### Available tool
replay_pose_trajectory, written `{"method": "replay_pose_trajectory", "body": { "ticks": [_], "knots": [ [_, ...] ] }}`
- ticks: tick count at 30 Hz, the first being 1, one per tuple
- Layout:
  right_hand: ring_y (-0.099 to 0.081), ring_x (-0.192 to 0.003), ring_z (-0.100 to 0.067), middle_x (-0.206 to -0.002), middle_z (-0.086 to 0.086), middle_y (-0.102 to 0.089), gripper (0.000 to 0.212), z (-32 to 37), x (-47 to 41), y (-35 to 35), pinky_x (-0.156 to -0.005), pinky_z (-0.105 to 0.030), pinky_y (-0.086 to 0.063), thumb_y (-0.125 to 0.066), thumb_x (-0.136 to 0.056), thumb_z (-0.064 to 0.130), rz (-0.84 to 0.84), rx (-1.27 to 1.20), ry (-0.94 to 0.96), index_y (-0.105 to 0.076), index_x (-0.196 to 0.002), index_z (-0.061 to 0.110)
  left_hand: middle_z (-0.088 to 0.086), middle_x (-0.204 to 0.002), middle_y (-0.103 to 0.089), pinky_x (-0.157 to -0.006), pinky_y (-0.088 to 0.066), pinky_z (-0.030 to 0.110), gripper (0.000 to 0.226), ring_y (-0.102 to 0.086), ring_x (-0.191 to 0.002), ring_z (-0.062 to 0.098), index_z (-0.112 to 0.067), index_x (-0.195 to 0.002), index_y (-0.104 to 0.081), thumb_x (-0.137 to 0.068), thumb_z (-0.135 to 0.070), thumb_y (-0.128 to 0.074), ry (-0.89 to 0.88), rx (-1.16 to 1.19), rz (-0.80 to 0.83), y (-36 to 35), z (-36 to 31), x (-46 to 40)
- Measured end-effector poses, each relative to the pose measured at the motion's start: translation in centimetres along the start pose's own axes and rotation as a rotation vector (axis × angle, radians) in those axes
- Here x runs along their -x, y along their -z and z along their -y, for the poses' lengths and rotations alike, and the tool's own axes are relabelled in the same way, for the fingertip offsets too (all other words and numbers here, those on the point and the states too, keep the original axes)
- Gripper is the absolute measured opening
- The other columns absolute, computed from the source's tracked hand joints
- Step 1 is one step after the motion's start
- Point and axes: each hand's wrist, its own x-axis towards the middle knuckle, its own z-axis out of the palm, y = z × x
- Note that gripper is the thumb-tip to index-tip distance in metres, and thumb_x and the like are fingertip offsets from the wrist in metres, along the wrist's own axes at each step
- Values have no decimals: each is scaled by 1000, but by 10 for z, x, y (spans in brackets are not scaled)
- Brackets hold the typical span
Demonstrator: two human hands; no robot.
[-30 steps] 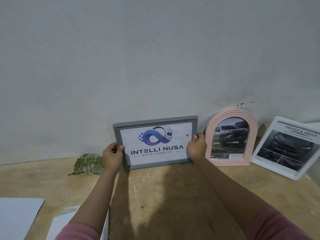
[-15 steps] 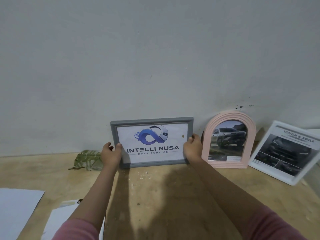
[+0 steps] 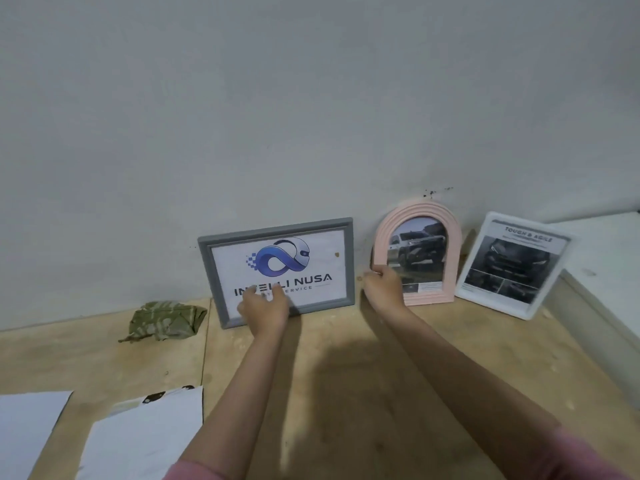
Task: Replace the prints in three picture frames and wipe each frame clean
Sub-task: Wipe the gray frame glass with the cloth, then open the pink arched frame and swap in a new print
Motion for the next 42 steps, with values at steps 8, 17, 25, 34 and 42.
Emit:
{"method": "replay_pose_trajectory", "body": {
  "ticks": [8,17,25,34,42],
  "knots": [
    [-53,-100,-19,-120,-10,-59,33,-11,-15,95,-83,-24,-36,-47,-94,15,-236,84,108,-52,-125,7,10,-126,-56,-99,-42,33,38,-54,-114,25,-7,-123,-53,-91,-28,-56,-116,29,235,-86,-24,61],
    [-54,-113,-30,-120,-13,-54,36,-34,-93,161,-83,-26,-39,-47,-96,10,-100,99,161,-43,-131,4,11,-131,-54,-102,-44,45,46,-52,-119,29,-8,-133,-47,-93,-29,-53,-177,-91,260,-187,-31,80],
    [-50,-122,-32,-129,-13,-54,40,-49,-134,163,-98,-30,-38,-43,-97,9,14,80,136,-38,-137,8,12,-122,-58,-91,-47,38,33,-55,-110,30,-7,-128,-50,-98,-17,-43,-165,-185,197,-210,-35,77],
    [-56,-112,-30,-118,-12,-57,30,-57,-149,157,-88,-32,-46,-37,-100,13,20,138,82,-44,-128,6,10,-106,-61,-85,-46,35,21,-56,-97,24,-5,-114,-56,-96,-8,-47,-167,-158,196,-211,-40,66],
    [-61,-96,-23,-101,-7,-61,11,-49,-123,182,-83,-38,-53,-42,-99,20,147,22,364,-48,-107,16,10,-101,-65,-77,-55,43,20,-61,-91,27,-10,-108,-62,-96,-12,-47,-165,-117,221,-176,-44,70]
  ]
}}
